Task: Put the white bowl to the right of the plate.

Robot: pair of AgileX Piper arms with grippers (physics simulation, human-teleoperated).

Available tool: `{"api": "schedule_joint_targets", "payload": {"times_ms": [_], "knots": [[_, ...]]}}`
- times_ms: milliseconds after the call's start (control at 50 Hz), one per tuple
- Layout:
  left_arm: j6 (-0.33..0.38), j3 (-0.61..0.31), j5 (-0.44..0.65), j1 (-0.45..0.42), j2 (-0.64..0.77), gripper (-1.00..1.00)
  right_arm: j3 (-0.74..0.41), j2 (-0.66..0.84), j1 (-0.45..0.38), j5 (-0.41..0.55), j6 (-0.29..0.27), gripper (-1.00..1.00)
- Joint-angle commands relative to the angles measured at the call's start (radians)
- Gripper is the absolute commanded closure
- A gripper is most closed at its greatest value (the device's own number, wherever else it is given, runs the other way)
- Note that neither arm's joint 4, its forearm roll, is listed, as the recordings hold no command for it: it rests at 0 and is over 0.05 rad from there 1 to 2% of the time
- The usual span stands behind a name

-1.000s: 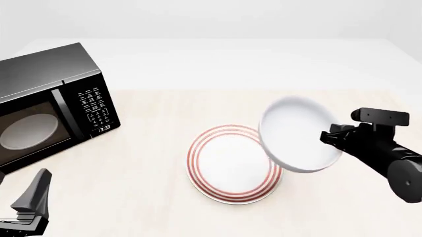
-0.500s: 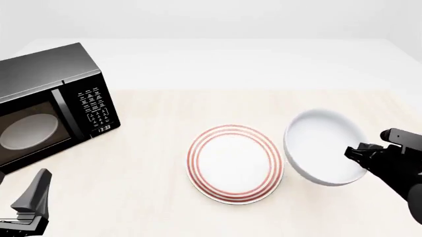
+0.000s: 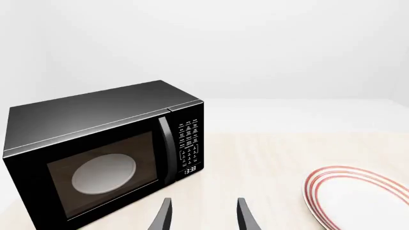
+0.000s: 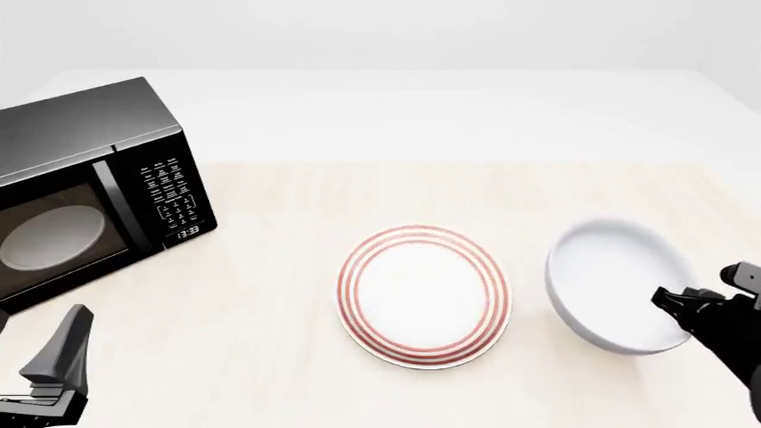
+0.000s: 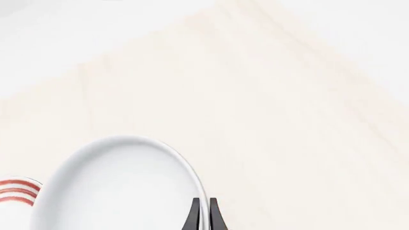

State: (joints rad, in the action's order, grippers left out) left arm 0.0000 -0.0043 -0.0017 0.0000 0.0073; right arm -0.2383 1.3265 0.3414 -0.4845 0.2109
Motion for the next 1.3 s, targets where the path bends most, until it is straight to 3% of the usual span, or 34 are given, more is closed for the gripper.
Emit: {"api": "schedule_joint_targets", "payload": {"times_ms": [20, 420, 1080, 1260, 1280, 1300], "knots": [[0.0, 0.0, 0.0, 0.0, 0.0, -1.0, 0.025, 0.024, 0.06, -0.047, 0.008, 1.0], [0.0, 0.0, 0.0, 0.0, 0.0, -1.0, 0.021, 0.085, 0.08, -0.09, 0.004, 1.0], [0.0, 0.0, 0.0, 0.0, 0.0, -1.0, 0.029, 0.268, 0.04, -0.246, 0.038, 1.0], [0.0, 0.0, 0.0, 0.0, 0.0, -1.0, 0.032, 0.261, 0.026, -0.248, 0.051, 1.0], [0.0, 0.0, 0.0, 0.0, 0.0, -1.0, 0.033, 0.255, 0.028, -0.245, 0.052, -1.0], [0.0, 0.0, 0.0, 0.0, 0.0, -1.0, 0.038, 0.239, 0.023, -0.24, 0.056, -1.0]]}}
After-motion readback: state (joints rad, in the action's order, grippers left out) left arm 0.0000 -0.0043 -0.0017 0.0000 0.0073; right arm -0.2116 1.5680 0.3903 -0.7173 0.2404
